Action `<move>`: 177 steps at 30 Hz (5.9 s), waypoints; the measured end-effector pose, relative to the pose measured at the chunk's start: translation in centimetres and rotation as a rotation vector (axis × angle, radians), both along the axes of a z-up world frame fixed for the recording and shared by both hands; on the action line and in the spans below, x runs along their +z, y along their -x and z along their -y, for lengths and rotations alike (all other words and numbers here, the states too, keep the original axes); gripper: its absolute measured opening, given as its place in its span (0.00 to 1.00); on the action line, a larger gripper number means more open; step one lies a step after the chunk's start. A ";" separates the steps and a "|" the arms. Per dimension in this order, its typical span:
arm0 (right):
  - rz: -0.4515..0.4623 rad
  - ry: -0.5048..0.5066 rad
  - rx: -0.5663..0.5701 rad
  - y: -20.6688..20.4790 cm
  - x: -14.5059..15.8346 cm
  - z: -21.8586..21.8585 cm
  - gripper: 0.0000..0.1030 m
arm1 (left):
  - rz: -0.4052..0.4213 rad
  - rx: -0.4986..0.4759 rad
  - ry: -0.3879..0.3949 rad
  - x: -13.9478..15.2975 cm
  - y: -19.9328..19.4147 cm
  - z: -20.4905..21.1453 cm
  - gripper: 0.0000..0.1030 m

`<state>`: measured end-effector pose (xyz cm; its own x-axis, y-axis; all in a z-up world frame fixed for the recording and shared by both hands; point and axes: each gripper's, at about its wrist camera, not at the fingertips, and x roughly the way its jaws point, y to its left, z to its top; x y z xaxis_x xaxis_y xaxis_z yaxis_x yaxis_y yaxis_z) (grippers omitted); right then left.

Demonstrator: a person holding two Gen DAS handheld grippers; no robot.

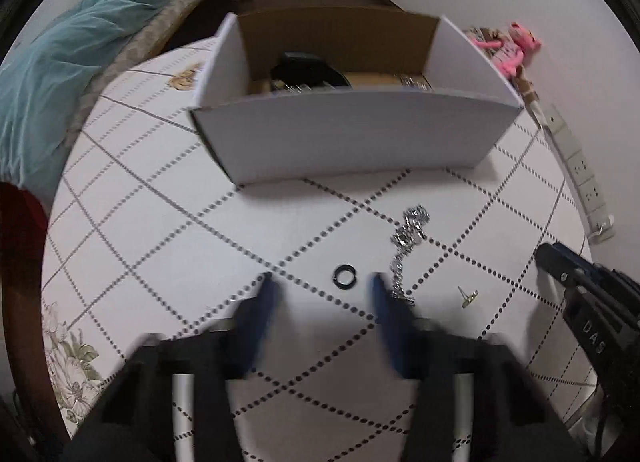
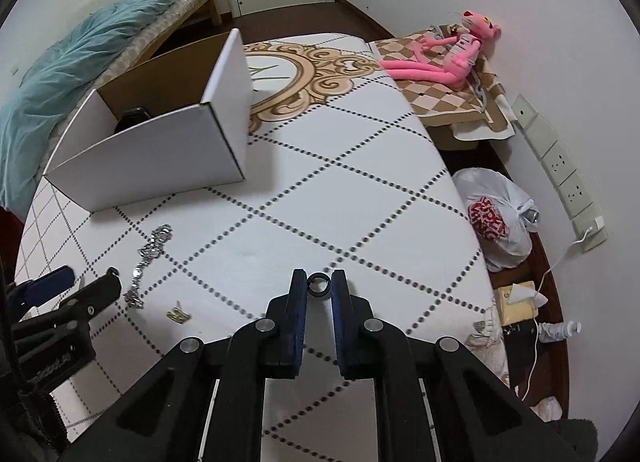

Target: Organize jewelry

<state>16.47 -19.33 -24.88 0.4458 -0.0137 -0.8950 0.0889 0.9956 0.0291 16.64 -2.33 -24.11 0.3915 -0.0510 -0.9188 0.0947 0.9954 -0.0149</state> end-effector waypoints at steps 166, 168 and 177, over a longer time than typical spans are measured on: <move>0.135 -0.145 0.006 0.1 8.0 2.4 0.09 | 0.080 -0.004 0.229 6.6 -0.9 0.3 0.73; 0.119 -0.134 -0.012 0.1 7.0 2.9 0.09 | 0.064 0.003 0.203 4.7 -1.5 1.1 0.78; 0.059 -0.110 -0.078 0.1 3.2 5.1 0.09 | 0.028 -0.034 -0.017 -0.9 -3.3 4.9 0.76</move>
